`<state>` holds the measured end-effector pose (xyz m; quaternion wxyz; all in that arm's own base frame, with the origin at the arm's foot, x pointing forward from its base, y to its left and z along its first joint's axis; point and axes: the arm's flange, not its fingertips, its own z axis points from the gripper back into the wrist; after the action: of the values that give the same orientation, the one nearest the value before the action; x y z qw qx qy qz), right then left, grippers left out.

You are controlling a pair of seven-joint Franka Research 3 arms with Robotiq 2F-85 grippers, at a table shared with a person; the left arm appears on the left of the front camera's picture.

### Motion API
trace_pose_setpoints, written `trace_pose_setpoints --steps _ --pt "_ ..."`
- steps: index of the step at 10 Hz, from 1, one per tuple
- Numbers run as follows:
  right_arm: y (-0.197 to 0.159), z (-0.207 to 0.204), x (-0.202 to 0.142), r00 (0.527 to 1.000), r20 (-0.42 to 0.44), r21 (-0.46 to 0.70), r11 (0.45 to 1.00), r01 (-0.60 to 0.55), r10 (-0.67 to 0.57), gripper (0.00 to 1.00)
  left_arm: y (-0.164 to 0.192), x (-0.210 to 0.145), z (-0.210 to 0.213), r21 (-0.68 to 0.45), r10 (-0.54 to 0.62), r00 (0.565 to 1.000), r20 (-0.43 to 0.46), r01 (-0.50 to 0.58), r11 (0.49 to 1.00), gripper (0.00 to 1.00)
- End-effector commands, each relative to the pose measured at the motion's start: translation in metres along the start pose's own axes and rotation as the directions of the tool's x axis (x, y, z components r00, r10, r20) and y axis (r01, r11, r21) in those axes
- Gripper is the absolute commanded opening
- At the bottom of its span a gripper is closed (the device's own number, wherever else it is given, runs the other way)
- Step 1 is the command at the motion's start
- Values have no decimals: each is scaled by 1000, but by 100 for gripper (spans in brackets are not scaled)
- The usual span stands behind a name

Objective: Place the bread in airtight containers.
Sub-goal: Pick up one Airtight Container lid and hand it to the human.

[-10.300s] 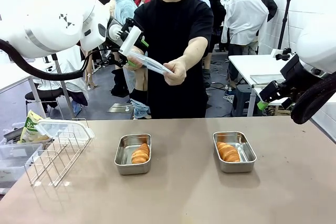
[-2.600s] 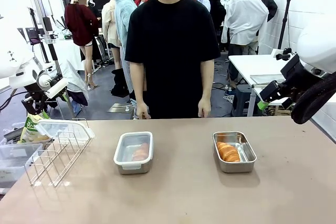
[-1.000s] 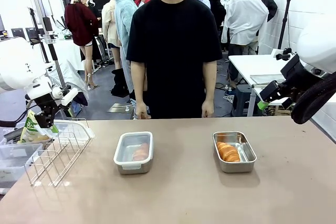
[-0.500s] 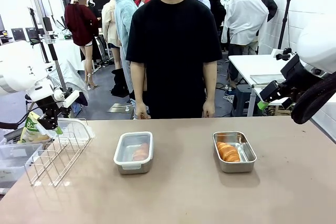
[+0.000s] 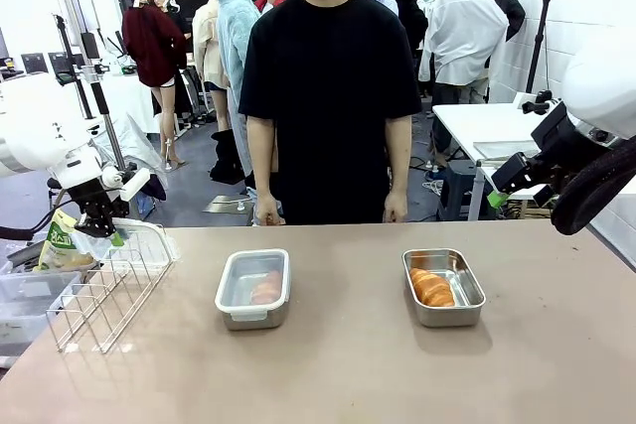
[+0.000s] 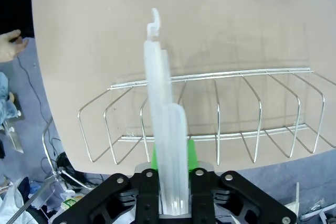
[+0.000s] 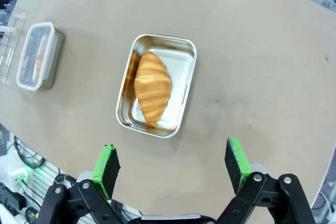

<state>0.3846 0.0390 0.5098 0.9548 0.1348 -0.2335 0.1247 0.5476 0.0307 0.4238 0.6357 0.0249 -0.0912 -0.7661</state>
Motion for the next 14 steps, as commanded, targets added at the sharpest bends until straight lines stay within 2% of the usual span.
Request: trace_pose_setpoints --steps 1,7,10,14 --pt "0 -1 1 1000 -2 0 1000 -1 1 100 2 -1 9 -49 48 999 -23 -49 998 0" --pt "0 -1 1 1000 -2 0 1000 -1 1 100 2 3 16 -75 50 998 -32 -52 996 0" --pt "0 -1 1 1000 -2 0 1000 -1 1 100 -10 9 49 -83 48 998 -26 -50 995 0" --pt "0 -1 1 1000 -2 0 1000 -1 1 100 -25 23 112 6 -34 999 -19 34 999 0"
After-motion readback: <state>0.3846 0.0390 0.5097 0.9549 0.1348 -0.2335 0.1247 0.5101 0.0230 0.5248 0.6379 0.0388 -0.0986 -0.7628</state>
